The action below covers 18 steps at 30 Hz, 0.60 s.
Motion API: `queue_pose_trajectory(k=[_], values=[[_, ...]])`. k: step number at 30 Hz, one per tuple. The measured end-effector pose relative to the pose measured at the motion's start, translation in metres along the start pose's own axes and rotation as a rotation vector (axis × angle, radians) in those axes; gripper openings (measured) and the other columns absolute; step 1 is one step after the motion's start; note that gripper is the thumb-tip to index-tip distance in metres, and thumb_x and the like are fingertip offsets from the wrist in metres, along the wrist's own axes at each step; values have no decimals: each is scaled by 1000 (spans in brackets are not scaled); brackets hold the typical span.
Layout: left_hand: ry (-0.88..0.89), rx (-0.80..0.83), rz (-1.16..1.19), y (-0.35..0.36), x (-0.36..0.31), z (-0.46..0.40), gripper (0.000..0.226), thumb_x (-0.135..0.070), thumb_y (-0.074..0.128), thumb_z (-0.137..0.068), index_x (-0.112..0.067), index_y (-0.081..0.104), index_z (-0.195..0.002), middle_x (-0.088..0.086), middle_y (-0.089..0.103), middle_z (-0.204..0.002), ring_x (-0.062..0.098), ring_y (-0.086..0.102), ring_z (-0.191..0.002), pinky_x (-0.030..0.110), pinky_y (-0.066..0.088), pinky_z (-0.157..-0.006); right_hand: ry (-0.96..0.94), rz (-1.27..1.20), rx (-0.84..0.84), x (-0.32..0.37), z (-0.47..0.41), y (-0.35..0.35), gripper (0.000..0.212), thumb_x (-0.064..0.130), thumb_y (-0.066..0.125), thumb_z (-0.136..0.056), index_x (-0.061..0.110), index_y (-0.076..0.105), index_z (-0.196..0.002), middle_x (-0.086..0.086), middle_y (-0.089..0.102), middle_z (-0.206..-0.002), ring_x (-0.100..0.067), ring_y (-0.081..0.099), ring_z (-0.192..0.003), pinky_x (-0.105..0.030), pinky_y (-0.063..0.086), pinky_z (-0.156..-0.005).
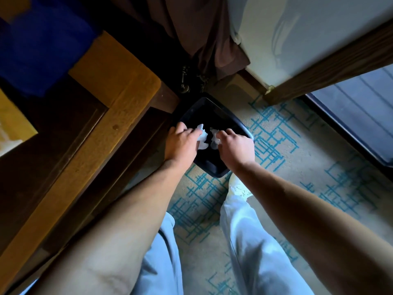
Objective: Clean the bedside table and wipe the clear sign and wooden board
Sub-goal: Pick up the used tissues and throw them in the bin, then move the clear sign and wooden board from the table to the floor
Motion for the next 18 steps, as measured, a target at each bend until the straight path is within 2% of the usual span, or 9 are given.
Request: queue_pose_trajectory(k=[2,4,6,9,12,15,18], values=[[5,27,-49,3,3,-5,36,-10,76,-76,-22,73,-110,-1,75,-86,30,59,-96,39,46,-76,-67,47,-13,3,-6,-1,23,13,75,-69,18,74,-91,-5,69,-75,-28,68,-52,-20,27,-48],[1,63,-77,6,3,-7,31,-10,75,-77,-22,74,-106,-2,75,-91,29,58,-100,39,44,-78,-108,75,6,6,-11,1,17,16,67,-80,18,72,-95,-5,70,-80,-29,71,-62,-23,34,-47],[-12,102,-90,7,4,-7,27,-13,72,-80,-22,73,-106,-2,74,-105,29,55,-107,39,42,-83,-106,111,36,7,-13,3,20,19,57,-88,21,69,-104,-4,71,-87,-29,71,-74,-26,36,-50],[-16,177,-86,6,1,-5,37,-18,69,-86,-20,67,-123,3,58,-141,30,47,-127,43,40,-95,-90,120,105,9,-9,8,28,20,53,-93,24,65,-118,-5,67,-104,-30,68,-91,-29,40,-56],[-11,222,-65,-2,-1,0,52,-32,69,-90,-19,57,-139,3,39,-159,29,37,-140,46,38,-105,-79,122,120,9,-5,4,42,21,61,-89,23,58,-131,-8,65,-113,-31,65,-100,-33,49,-63],[-51,242,1,-20,4,10,63,-40,66,-92,-18,46,-148,3,25,-166,30,27,-148,48,34,-114,-89,138,98,11,5,-14,49,25,62,-87,21,55,-135,-11,61,-126,-33,59,-111,-40,55,-80],[-100,183,88,-60,8,24,67,-44,58,-96,-12,40,-152,4,18,-169,32,27,-149,47,31,-115,-94,164,34,14,18,-50,61,36,66,-82,19,53,-140,-16,44,-152,-37,44,-133,-48,44,-103]])
Point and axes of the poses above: each hand's wrist, its own z-axis away from the middle knuckle, its own y-axis out of the palm, x = y × z, the point moved 8 cm from there along -z, towards the middle knuckle
